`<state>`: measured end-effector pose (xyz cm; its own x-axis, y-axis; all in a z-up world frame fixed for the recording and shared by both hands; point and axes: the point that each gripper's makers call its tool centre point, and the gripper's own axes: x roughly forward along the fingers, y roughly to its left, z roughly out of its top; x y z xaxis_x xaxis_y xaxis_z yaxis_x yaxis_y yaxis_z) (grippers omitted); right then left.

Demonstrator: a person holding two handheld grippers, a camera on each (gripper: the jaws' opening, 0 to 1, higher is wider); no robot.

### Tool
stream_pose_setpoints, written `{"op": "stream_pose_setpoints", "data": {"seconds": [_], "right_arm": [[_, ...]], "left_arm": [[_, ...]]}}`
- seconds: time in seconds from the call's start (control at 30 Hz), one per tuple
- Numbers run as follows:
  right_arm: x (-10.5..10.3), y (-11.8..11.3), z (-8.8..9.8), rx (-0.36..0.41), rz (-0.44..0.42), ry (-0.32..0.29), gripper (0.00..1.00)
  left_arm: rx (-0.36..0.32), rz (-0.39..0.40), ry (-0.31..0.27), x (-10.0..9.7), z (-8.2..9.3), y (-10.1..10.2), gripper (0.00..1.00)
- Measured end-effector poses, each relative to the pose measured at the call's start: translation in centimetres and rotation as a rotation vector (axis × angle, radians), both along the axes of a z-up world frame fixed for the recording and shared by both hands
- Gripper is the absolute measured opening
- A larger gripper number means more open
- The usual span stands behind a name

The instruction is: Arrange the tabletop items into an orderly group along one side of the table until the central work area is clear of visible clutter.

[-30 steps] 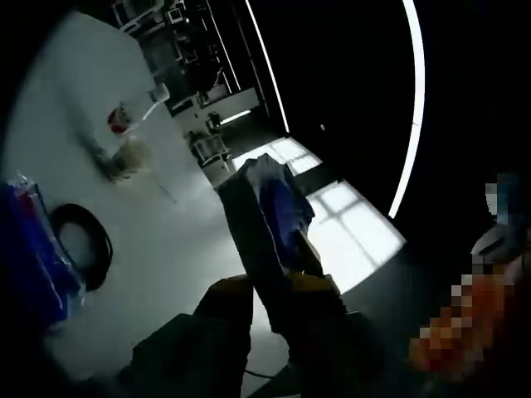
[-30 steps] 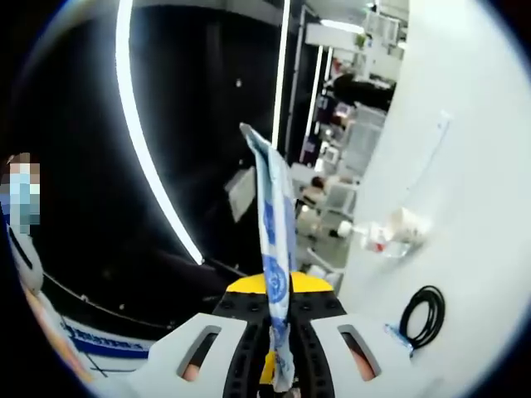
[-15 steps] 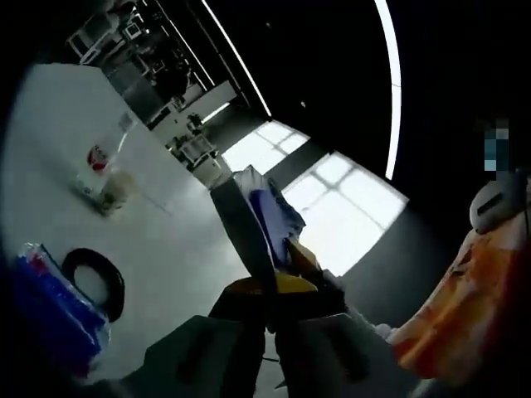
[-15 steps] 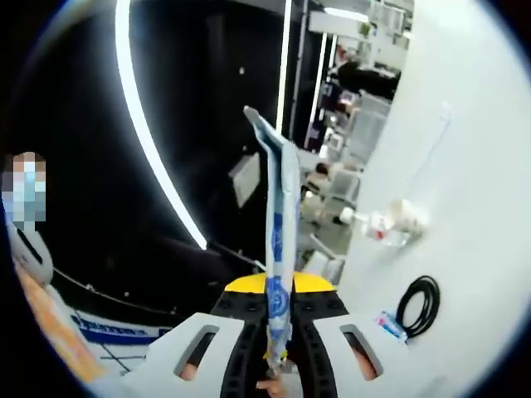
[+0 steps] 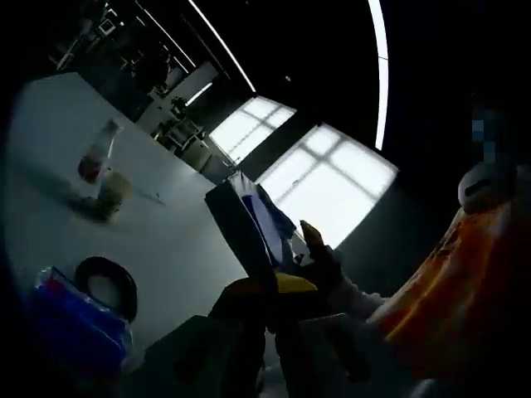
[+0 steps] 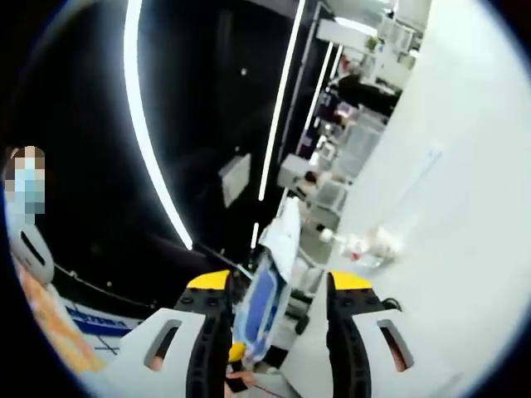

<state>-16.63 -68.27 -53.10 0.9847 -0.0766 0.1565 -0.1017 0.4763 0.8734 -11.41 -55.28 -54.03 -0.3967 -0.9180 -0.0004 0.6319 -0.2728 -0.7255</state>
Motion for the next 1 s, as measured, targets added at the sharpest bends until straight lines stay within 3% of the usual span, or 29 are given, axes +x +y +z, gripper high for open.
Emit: {"op": "stream_pose_setpoints", "data": {"seconds": [0.1,0.2,0.27,0.37,0.67,0.87,1.0], "right_arm": [[-0.3,0.5,0.2,-0.038,0.031,-0.013,0.09],[-0.7,1.0,-0.2,-0.025,0.044,0.01,0.01],[-0.9,1.2,-0.7,-0.033,0.041,0.037,0.0],[-1.4,1.2,-0.9,0.025,0.024,0.03,0.0],[-2.6,0.3,-2.0,0.069,-0.074,0.052,0.0],[-2.8,-0.6,-2.9,0.088,-0.103,0.078,0.0],[-2.7,-1.2,-2.8,0.084,-0.119,0.084,0.0]], "left_arm": [[-0.001,-0.009,-0.008,0.2,0.0,0.0,0.0],[0.005,-0.009,-0.008,0.5,-0.1,0.0,0.0],[0.015,-0.006,-0.019,0.7,-0.3,-0.1,0.0],[0.031,-0.001,-0.015,0.9,-0.7,-0.5,0.0],[0.09,0.046,0.03,1.7,-1.9,-2.8,0.0],[0.153,0.089,0.018,2.5,-3.0,-4.2,0.0],[0.163,0.103,-0.004,2.9,-2.9,-5.2,0.0]]}}
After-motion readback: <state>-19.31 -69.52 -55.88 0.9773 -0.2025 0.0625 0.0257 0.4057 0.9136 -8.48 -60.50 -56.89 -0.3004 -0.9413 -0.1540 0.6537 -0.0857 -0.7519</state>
